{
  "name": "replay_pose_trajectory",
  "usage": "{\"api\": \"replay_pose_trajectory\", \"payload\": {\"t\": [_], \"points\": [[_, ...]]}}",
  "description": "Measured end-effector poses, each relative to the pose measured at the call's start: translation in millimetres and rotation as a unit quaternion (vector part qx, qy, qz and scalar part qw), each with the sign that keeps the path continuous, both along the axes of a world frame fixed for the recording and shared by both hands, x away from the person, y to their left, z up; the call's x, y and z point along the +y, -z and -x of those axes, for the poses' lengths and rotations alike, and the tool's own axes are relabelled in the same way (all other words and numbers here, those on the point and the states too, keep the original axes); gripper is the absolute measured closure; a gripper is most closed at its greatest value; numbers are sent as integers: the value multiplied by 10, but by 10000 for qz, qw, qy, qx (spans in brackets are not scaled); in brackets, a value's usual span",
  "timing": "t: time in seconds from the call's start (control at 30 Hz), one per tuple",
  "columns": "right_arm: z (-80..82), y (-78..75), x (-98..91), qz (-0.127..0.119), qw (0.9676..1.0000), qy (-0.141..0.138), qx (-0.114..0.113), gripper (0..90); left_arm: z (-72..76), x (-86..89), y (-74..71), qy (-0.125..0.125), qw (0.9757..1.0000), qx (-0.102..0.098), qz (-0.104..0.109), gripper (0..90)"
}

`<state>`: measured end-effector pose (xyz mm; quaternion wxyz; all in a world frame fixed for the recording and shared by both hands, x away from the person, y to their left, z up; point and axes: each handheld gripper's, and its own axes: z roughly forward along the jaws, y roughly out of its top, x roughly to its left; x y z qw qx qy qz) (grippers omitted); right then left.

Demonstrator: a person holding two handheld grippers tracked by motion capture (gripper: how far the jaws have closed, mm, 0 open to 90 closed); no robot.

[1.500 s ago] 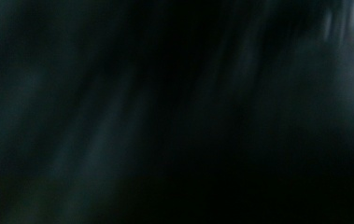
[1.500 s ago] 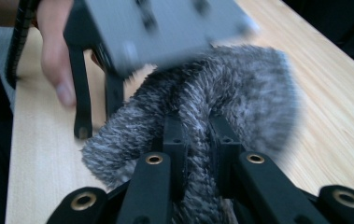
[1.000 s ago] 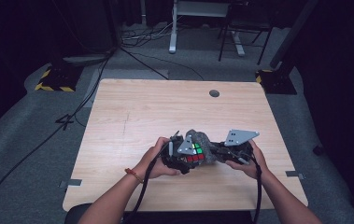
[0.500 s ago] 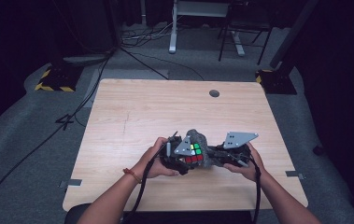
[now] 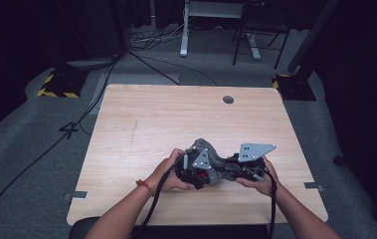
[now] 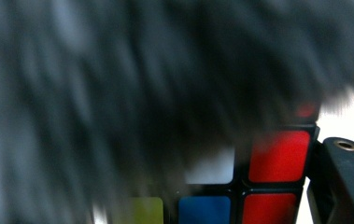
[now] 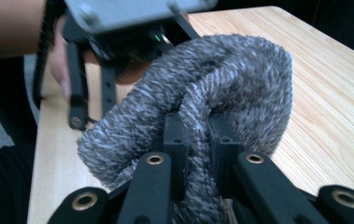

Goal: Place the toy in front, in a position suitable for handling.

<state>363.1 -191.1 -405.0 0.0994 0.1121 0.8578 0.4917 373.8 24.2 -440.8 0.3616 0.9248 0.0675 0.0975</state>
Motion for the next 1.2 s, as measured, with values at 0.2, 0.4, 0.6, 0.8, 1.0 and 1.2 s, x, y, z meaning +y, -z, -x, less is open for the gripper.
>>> {"api": "replay_pose_trajectory", "payload": {"t": [0.2,0.4,0.6,0.8,1.0,1.2], "points": [[-43,21,-37,158,9998,144,13,810,-5,32,-32,-100,9999,-127,26,336],[-195,152,-130,566,9974,391,233,810,4,120,-120,-191,9994,-219,161,337],[-135,92,-112,215,9994,163,229,809,-2,125,-114,-211,9994,-214,169,337],[14,-4,5,103,9999,-37,-14,810,9,36,-42,-93,9997,-233,19,335],[57,-41,79,26,9999,-87,-68,810,7,-35,-15,-75,9997,-220,-51,333],[29,-25,85,273,9994,47,-213,810,22,-8,-36,-133,9994,-327,-52,335]]}}
